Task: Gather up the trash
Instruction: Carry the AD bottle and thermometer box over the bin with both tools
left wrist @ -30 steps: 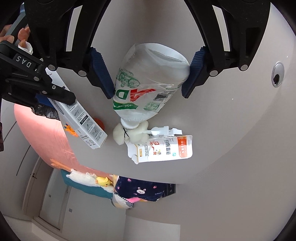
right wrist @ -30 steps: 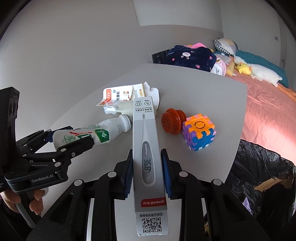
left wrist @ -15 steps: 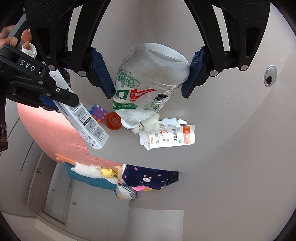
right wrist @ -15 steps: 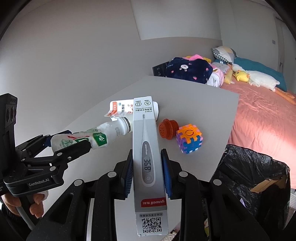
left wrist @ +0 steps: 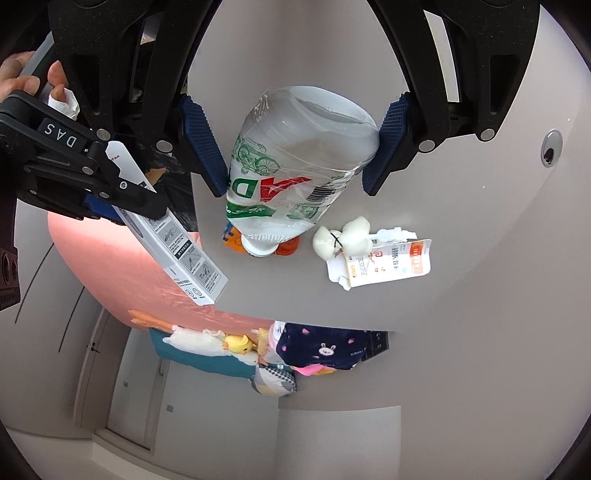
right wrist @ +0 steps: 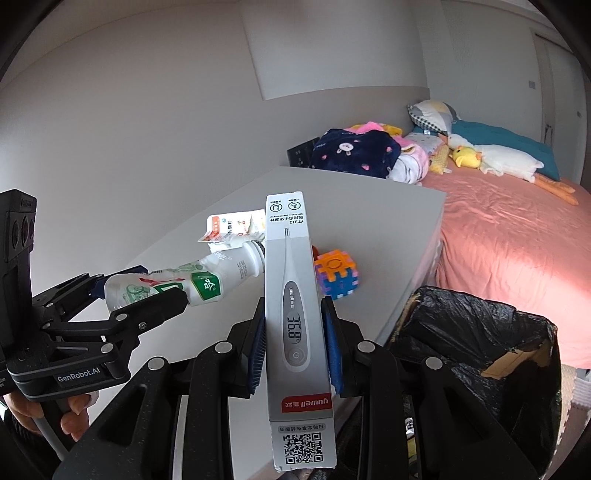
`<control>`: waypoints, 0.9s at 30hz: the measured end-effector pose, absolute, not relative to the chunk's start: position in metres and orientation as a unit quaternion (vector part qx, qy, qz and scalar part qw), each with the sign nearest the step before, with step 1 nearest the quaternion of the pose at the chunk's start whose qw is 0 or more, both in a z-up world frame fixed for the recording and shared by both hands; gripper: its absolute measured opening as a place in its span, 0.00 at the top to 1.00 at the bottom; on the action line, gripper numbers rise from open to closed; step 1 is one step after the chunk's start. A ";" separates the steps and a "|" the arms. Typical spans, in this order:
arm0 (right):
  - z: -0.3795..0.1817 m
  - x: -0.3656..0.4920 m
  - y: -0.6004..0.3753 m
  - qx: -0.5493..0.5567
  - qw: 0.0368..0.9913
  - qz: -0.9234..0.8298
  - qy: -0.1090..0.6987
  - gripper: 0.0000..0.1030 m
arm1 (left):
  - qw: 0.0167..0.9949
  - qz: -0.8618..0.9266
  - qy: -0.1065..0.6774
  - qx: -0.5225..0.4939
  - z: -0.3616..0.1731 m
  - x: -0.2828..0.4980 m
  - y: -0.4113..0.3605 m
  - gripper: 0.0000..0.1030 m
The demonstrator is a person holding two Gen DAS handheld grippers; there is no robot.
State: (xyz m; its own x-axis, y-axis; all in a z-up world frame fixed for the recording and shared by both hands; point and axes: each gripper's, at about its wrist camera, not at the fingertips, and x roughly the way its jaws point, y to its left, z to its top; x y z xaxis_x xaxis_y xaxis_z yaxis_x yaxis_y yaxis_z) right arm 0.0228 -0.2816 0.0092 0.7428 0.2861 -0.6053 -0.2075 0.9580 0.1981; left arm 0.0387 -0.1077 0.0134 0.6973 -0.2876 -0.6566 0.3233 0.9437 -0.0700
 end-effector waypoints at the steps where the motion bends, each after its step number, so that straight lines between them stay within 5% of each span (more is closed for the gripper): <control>1: 0.010 0.022 -0.285 0.061 0.932 0.130 0.332 0.71 | 0.920 -0.168 0.352 0.027 0.014 0.038 -0.112 0.29; 27: 0.013 -0.014 -0.390 0.093 0.941 0.046 0.322 0.71 | 0.896 -0.258 0.357 0.059 0.013 0.032 -0.219 0.29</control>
